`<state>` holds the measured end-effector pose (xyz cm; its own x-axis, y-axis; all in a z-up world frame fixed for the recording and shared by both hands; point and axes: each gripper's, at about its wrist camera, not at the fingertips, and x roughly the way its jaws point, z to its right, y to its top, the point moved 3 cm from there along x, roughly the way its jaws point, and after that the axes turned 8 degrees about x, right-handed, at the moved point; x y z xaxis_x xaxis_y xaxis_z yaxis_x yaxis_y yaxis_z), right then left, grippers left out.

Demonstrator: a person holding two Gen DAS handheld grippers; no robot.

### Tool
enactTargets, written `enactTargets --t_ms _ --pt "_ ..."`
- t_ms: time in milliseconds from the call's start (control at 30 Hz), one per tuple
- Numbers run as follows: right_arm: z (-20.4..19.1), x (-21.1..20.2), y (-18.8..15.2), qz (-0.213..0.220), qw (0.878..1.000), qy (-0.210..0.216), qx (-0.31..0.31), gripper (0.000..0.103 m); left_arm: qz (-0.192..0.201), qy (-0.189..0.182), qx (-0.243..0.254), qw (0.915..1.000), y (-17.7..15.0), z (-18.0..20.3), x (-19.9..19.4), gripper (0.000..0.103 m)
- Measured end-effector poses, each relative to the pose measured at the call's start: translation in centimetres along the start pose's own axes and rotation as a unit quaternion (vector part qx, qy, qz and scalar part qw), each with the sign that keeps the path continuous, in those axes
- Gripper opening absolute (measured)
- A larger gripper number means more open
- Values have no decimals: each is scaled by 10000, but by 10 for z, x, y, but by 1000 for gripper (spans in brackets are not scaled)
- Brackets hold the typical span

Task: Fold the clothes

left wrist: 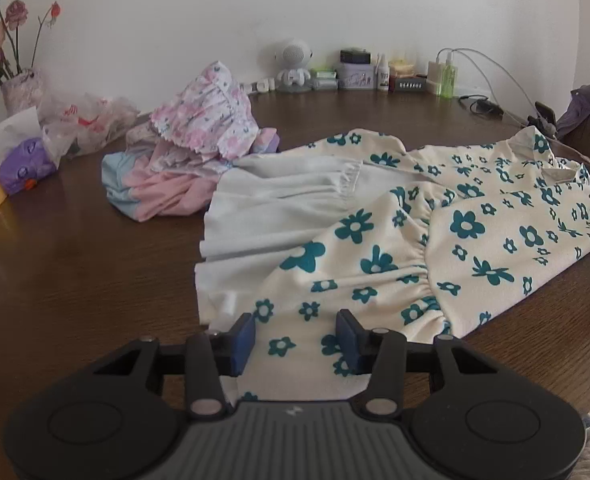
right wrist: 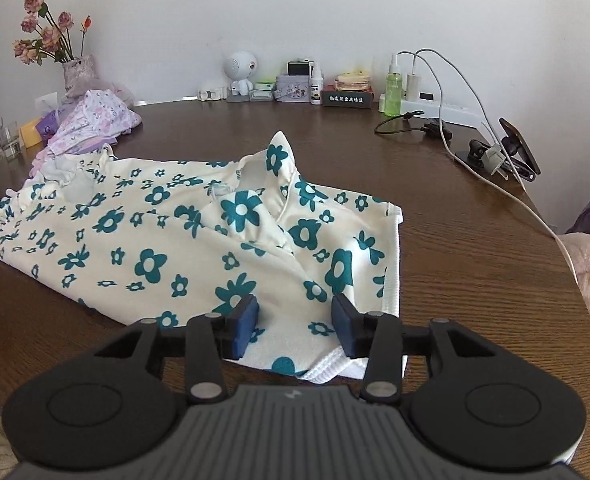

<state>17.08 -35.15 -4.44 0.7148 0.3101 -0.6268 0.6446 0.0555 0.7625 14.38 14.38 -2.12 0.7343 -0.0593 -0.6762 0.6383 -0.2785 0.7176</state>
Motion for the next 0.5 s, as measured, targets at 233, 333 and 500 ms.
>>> enactTargets --t_ms 233,333,500 --pt "-14 0 1 -437 9984 -366 -35 46 -17 -104 79 9999 -7 3 -4 40" --pt "-19 -12 -9 -473 9981 -382 -29 46 -40 -163 103 9998 -14 3 -11 40" --pt "-22 -36 -28 -463 9982 -384 -31 46 -134 -264 226 9993 -21 7 -22 40"
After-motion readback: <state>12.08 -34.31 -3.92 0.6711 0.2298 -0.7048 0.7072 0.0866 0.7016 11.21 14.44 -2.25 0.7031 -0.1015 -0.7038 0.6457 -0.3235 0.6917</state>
